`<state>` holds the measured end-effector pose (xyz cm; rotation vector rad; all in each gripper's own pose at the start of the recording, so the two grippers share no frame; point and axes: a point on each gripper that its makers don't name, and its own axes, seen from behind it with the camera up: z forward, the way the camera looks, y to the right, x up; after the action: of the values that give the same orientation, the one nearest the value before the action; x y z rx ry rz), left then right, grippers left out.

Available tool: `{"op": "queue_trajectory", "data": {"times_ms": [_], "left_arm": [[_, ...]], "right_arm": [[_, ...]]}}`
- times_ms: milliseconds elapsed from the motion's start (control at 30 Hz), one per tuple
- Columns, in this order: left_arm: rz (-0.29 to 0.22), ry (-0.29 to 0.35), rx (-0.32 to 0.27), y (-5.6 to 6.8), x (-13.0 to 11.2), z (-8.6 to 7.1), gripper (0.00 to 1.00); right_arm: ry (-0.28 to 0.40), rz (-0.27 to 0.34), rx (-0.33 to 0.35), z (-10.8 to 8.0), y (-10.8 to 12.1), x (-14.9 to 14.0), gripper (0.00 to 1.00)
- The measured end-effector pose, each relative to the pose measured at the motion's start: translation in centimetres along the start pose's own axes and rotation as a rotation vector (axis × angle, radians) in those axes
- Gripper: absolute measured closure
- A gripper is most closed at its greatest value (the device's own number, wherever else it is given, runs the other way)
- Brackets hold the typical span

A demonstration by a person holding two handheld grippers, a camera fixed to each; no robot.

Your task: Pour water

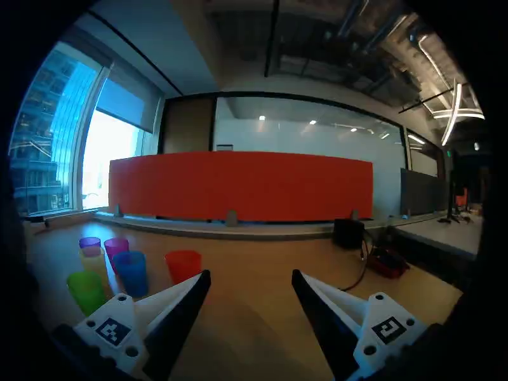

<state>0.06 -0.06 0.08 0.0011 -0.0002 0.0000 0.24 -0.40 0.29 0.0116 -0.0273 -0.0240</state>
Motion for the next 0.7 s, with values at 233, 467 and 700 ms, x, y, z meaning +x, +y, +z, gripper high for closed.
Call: {"op": "queue_trajectory", "data": {"times_ms": [233,467,700], "left_arm": [[-0.016,-0.002,-0.006,-0.3,1.3,0.5,0.03],[-0.025,-0.018,-0.007,-0.9,3.2,0.8,0.03],[-0.042,-0.036,-0.015,-1.2,5.5,1.2,0.03]], "right_arm": [[-0.002,-0.007,0.029,0.0,-0.6,2.7,0.01],[-0.009,-0.008,0.046,0.1,-0.9,5.2,0.01],[-0.017,0.009,0.059,0.3,-0.9,7.7,0.01]]}}
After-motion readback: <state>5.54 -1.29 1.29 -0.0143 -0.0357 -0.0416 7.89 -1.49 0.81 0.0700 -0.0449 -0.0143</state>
